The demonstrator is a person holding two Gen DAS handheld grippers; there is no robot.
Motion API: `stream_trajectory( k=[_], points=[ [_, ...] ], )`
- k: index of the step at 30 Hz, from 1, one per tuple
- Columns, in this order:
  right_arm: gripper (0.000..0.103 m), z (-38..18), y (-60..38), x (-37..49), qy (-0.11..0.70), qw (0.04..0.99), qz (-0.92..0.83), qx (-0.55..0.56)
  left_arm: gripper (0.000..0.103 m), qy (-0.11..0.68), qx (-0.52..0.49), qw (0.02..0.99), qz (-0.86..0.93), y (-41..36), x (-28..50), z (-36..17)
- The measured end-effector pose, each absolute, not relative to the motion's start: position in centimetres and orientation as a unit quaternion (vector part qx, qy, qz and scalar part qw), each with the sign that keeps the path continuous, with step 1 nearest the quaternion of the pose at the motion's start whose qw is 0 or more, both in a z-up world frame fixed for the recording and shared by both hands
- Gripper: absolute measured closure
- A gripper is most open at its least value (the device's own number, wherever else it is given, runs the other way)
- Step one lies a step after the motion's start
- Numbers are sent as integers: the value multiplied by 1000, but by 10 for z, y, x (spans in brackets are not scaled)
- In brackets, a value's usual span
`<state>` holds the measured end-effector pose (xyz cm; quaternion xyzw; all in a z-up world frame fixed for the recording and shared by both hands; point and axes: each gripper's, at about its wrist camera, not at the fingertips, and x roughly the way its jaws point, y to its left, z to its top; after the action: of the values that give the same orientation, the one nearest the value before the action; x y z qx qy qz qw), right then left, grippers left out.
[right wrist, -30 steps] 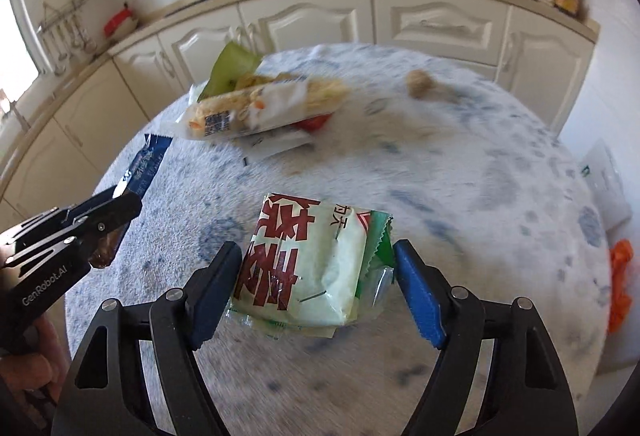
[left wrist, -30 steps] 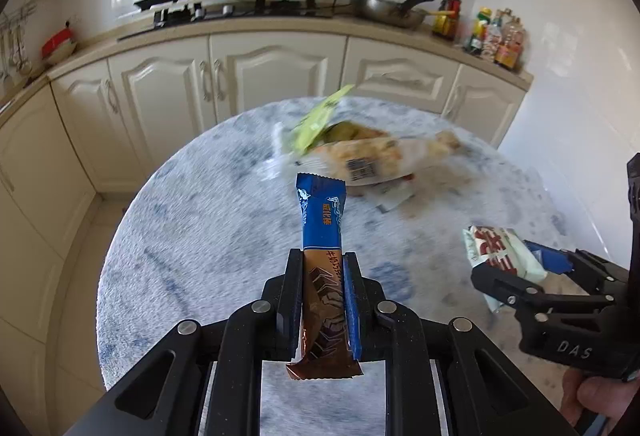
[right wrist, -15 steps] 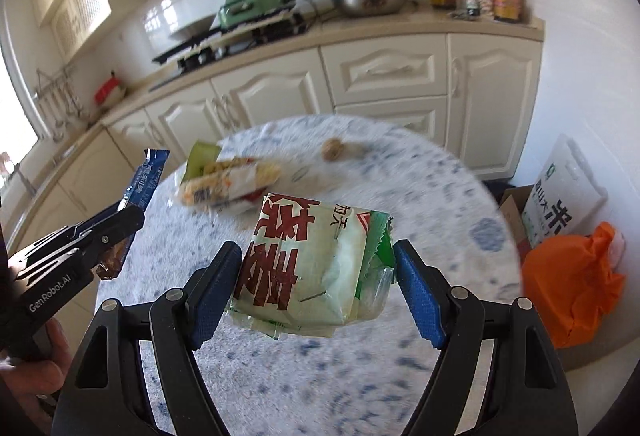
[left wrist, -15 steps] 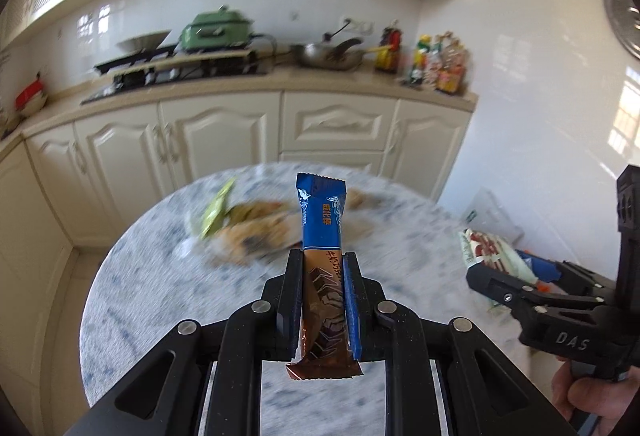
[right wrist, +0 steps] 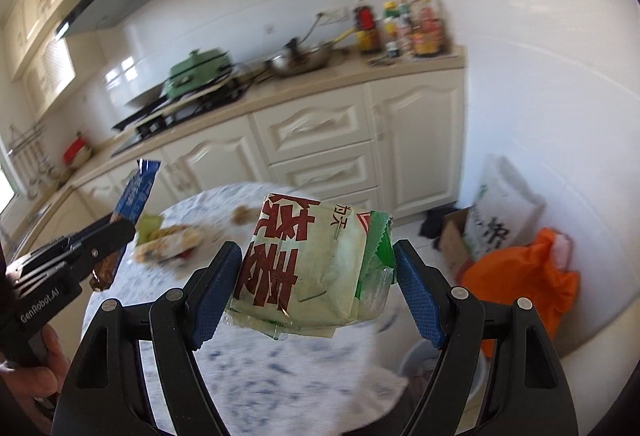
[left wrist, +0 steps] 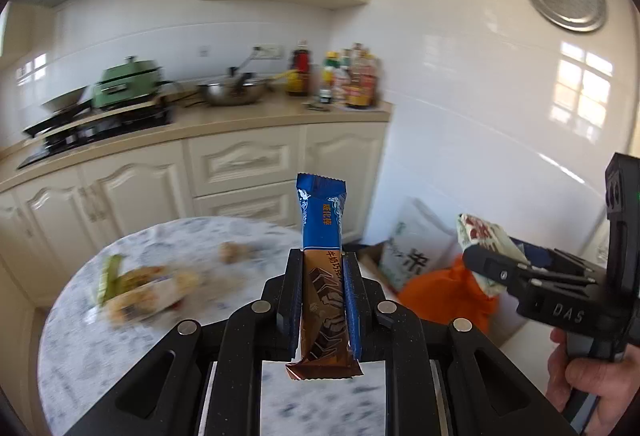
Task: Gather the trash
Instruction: 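Carry the chocolate bar and packet toward the grey bin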
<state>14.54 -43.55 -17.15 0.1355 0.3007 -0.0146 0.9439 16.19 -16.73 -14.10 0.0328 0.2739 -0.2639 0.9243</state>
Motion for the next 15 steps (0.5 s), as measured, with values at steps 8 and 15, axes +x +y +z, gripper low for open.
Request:
stream_trajectory(
  k=[8, 15],
  points=[
    [24, -179, -523, 109, 296, 935, -101, 169, 88, 290, 49, 890, -348, -246, 174, -149],
    [24, -220, -583, 89, 327, 908, -157, 207, 88, 334, 64, 851, -400, -311, 197, -172]
  ],
)
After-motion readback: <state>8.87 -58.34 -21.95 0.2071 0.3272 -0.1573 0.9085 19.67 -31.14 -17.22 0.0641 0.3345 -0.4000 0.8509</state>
